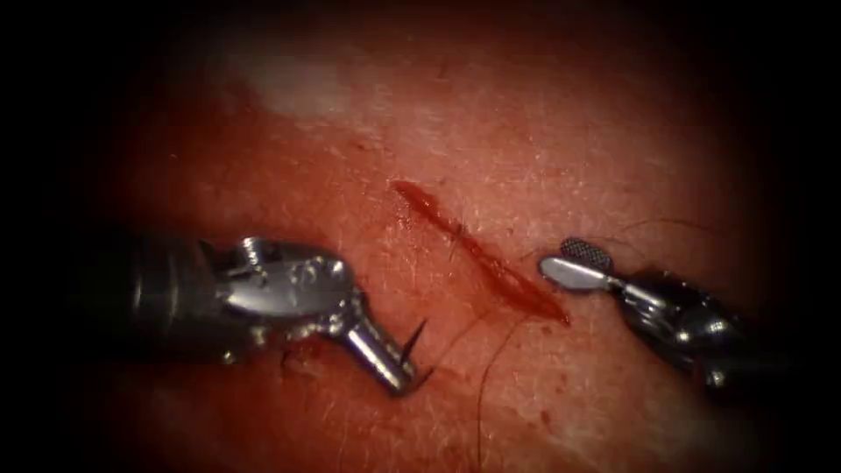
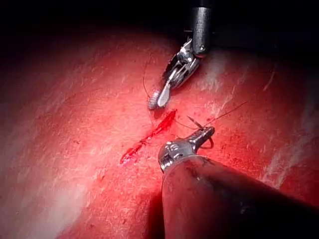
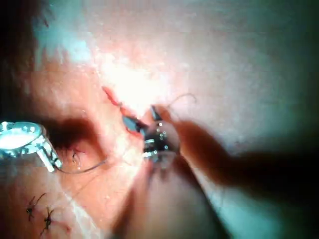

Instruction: Wound Closure

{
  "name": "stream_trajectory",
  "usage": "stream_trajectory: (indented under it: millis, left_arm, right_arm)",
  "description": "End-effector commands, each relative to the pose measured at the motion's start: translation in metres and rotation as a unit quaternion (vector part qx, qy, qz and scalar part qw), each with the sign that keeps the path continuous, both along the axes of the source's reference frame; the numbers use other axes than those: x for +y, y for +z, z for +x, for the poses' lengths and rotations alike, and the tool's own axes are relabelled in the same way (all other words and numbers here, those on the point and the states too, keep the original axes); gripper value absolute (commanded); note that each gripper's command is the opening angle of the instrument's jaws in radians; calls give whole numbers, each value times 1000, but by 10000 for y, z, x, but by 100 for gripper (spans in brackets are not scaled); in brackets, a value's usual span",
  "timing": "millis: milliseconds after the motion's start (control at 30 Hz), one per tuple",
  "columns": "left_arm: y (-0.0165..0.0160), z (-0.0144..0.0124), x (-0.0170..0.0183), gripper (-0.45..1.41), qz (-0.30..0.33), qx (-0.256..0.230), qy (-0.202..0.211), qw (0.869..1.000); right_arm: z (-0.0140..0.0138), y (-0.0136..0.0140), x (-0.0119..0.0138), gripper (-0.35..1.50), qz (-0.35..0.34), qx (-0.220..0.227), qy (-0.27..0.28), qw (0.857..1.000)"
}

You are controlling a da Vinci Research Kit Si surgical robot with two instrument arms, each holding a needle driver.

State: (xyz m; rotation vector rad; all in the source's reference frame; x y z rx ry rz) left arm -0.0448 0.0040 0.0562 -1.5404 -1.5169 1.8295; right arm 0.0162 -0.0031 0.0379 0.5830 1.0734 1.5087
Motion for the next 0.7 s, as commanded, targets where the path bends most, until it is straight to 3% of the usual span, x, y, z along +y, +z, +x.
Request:
stream_trajectory:
  millis: [33, 200, 233, 300, 333, 567, 667, 700]
  left_arm:
    - [0, -4, -4, -45, -9, -4, -4, 1000]
    - [-32, -2, 11, -45, -121, -44, -54, 990]
    - [-34, -4, 14, -45, -191, -49, -72, 978]
    - [-32, -5, 18, -45, -240, -48, -83, 966]
    - [-32, -5, 18, -45, -240, -48, -83, 966]
    - [-48, 2, 60, -45, -343, -49, -141, 927]
    - [-59, 9, 71, -45, -360, -37, -167, 917]
    - [-59, 9, 71, -45, -360, -37, -167, 917]
  right_arm:
    - [5, 2, -14, 106, 4, 2, -6, 1000]
    - [2, -7, -30, 110, 6, 10, -35, 999]
    - [0, -9, -34, 110, -2, 9, -42, 999]
    - [-4, -12, -40, 110, -19, 6, -55, 998]
    - [-4, -12, -40, 110, -19, 6, -55, 998]
    - [-8, -22, -57, 128, -67, 12, -112, 991]
    - [2, -35, -59, 125, -137, -17, -180, 974]
    - [2, -35, -59, 125, -137, -17, -180, 974]
